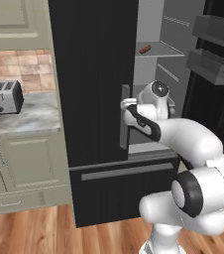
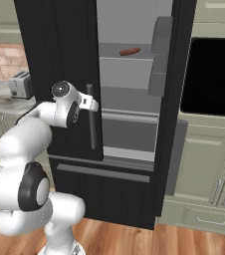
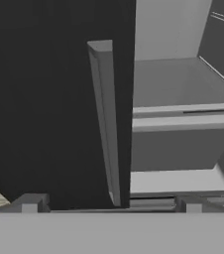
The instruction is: Move the hot dog bun to the plate on the dining table and place the condiment next to that plate. Then navigate to the fridge and take the sausage and place it on the plate as well.
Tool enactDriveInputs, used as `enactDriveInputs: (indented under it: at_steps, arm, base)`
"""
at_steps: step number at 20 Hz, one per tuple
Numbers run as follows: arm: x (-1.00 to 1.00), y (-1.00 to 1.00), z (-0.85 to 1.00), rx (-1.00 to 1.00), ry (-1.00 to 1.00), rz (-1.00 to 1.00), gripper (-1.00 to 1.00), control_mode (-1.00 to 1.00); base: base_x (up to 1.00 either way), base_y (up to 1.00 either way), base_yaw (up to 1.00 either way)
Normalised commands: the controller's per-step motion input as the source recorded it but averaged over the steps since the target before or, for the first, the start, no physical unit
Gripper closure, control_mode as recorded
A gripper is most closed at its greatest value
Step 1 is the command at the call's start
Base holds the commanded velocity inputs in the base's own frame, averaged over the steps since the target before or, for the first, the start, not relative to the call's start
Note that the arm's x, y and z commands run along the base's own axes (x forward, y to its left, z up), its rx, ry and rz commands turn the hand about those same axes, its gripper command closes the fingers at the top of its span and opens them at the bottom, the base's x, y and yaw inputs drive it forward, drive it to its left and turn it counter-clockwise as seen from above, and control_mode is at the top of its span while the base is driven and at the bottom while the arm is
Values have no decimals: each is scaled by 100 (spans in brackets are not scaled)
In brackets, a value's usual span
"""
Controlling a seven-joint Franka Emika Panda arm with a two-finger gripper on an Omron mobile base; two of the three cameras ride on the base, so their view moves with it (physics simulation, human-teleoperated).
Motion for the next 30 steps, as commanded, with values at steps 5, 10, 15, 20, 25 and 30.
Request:
enactDriveInputs:
  at_steps: [5, 10, 15, 20, 25, 30]
  arm:
    - [53, 0, -13, 0, 0, 0, -100, -100]
    - [55, 1, -14, 0, 0, 0, -100, -100]
    - [54, 3, -16, 0, 0, 0, -100, -100]
    - [51, 4, -19, 0, 0, 0, -100, -100]
    - [52, 6, -25, 0, 0, -2, -100, -100]
    - [46, 6, -26, 0, 0, -1, -100, -100]
  base:
    - [0, 0, 0]
    - [0, 0, 0]
    - [0, 0, 0]
    - [0, 0, 0]
    - [0, 0, 0]
    - [0, 0, 0]
